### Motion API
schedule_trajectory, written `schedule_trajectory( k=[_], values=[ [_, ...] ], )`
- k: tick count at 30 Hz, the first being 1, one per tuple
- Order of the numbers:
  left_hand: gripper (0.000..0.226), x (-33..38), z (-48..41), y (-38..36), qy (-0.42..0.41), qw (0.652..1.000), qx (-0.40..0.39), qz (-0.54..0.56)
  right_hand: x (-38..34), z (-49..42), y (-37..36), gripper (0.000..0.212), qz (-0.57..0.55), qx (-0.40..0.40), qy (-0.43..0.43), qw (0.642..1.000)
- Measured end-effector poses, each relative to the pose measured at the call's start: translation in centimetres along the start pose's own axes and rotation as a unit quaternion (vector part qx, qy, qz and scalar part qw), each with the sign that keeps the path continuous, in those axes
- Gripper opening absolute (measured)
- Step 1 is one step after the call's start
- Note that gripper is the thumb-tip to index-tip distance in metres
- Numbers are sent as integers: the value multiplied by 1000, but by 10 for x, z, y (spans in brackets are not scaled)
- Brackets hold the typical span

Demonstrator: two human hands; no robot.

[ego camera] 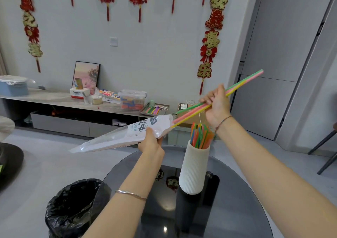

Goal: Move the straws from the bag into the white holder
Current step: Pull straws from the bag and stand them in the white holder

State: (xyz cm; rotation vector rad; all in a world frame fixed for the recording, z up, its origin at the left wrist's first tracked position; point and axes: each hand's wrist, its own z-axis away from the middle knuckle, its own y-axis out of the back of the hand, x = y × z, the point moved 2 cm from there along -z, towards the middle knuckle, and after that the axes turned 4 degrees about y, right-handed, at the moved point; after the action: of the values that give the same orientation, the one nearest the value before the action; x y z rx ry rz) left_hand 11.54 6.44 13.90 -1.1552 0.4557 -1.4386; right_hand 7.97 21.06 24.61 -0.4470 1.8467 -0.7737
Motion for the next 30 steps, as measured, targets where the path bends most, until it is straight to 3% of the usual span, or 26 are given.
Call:
schedule_trajectory(
  k=[8, 16, 24, 30],
  values=[
    [46, -12, -8, 7, -19, 999, 29, -34, -37, -26, 6, 53, 110, -45, 92, 989],
    [44, -17, -5, 6, -22, 999, 13, -45, -11, -30, 25, 52, 254, -97, 115, 956],
    [45, -18, -8, 6, -33, 997, 16, -68, 4, -31, 40, 52, 314, -109, 106, 937],
    [45, -21, -10, 5, -32, 997, 10, -64, -12, -31, 30, 50, 268, -74, 127, 952]
  ],
)
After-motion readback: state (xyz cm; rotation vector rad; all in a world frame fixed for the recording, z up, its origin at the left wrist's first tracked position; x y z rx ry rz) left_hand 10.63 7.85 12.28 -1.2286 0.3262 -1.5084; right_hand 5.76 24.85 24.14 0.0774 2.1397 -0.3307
